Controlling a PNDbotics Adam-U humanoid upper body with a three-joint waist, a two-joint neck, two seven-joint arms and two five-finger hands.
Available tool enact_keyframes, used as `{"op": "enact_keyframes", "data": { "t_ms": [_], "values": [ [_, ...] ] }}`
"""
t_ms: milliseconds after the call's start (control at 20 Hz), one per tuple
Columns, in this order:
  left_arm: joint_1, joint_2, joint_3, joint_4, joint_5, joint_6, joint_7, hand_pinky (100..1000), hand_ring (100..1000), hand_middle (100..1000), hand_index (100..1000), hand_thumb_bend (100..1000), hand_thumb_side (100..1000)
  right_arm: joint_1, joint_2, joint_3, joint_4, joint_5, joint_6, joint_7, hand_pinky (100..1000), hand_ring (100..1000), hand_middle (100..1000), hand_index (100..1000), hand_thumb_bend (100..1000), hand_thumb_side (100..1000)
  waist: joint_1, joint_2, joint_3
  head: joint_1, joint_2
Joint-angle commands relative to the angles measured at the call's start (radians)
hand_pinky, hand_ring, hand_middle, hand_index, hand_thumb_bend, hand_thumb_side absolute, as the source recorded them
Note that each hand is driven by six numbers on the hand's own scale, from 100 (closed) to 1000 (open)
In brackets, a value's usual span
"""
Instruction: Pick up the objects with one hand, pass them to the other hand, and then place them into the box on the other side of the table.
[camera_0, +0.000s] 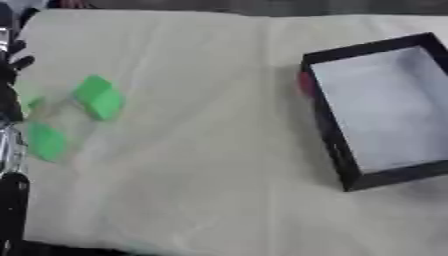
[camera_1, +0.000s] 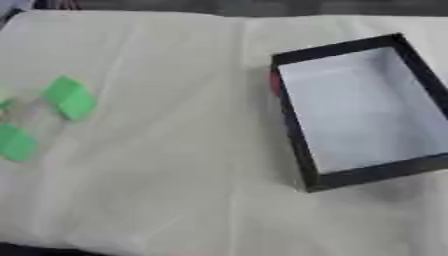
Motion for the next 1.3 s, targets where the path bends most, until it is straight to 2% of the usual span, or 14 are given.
{"op": "enact_keyframes", "data": {
  "t_ms": [50, 550, 750, 950, 1100, 1300],
  "values": [
    [-0.010, 0.019, 0.008, -0.014, -0.010, 0.004, -0.010, 757, 773, 681, 786, 627, 578, -0.008, -0.020, -0.005, -0.022, 0.003, -0.001, 0.001, 933, 942, 1000, 1000, 100, 561, -0.015, -0.004, 0.000, -0.003, -0.001],
    [-0.026, 0.029, 0.005, -0.020, -0.029, 0.016, -0.023, 772, 787, 684, 790, 643, 570, -0.005, -0.019, -0.009, -0.021, 0.003, -0.001, -0.002, 933, 942, 1000, 1000, 100, 561, -0.014, -0.004, -0.005, -0.007, 0.000],
    [-0.037, 0.078, -0.012, -0.016, -0.076, 0.053, -0.035, 799, 809, 694, 804, 661, 553, 0.001, -0.019, -0.011, -0.021, 0.005, -0.002, -0.004, 933, 942, 1000, 1000, 100, 560, -0.012, -0.006, -0.005, -0.010, 0.001],
    [-0.054, 0.208, -0.062, 0.023, -0.156, 0.141, -0.099, 842, 845, 726, 828, 696, 507, 0.010, -0.026, -0.012, -0.021, 0.009, -0.002, -0.005, 933, 942, 1000, 1000, 100, 560, -0.003, -0.014, -0.002, -0.013, 0.007],
    [-0.077, 0.340, -0.126, 0.064, -0.212, 0.206, -0.192, 865, 859, 746, 841, 718, 480, 0.019, -0.035, -0.012, -0.021, 0.013, -0.001, -0.006, 933, 942, 1000, 1000, 100, 560, 0.008, -0.021, 0.005, -0.023, 0.014],
    [-0.117, 0.502, -0.216, 0.157, -0.221, 0.290, -0.324, 885, 870, 763, 853, 763, 453, 0.026, -0.046, -0.012, -0.020, 0.016, 0.001, -0.006, 933, 943, 1000, 1000, 100, 560, 0.022, -0.029, 0.008, -0.024, 0.026]
  ]
}}
